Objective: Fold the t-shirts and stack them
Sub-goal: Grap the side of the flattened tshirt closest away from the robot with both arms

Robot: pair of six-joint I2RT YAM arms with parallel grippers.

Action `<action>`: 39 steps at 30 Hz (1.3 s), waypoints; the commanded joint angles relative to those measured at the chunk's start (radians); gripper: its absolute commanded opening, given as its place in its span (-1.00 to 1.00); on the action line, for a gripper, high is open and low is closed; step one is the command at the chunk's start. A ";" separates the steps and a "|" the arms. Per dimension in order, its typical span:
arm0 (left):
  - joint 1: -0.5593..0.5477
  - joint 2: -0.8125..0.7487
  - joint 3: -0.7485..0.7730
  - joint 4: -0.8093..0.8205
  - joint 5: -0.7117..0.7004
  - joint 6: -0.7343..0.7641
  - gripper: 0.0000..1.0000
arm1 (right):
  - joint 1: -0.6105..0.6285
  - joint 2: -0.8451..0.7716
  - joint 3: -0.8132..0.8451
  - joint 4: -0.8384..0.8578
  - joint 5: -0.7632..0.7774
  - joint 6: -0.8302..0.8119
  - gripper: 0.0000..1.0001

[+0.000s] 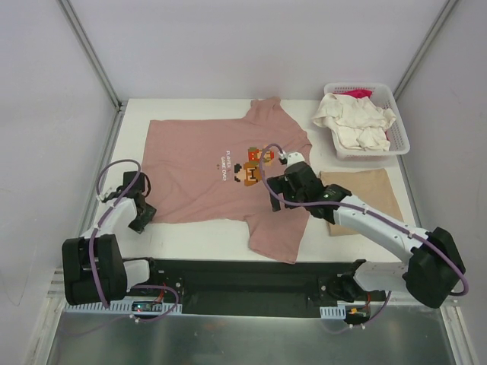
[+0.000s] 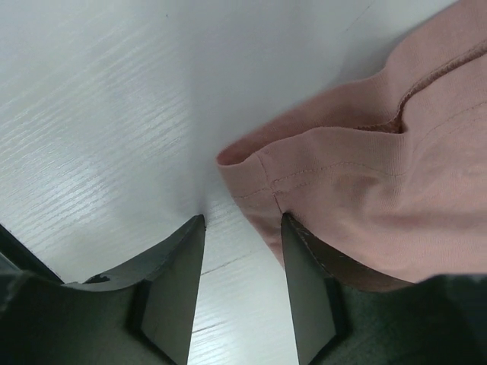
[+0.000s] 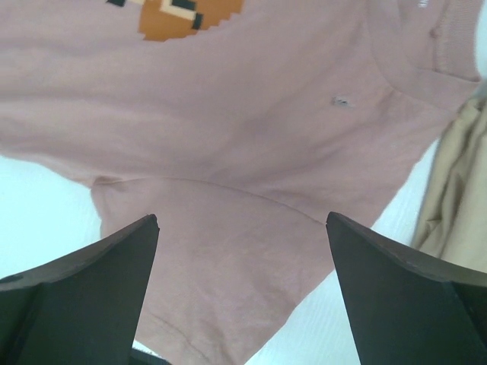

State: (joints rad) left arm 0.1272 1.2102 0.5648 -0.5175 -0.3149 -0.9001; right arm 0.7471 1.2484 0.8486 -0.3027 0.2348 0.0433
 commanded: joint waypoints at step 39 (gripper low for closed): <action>0.045 -0.124 -0.083 0.122 0.129 0.139 -1.00 | 0.471 0.217 -0.075 -0.357 -0.069 0.219 -0.62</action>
State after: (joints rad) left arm 0.1654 1.1175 0.4850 -0.3489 -0.1883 -0.7654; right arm 1.2232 1.4635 0.7689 -0.6346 0.1398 0.1993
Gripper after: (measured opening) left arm 0.006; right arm 0.320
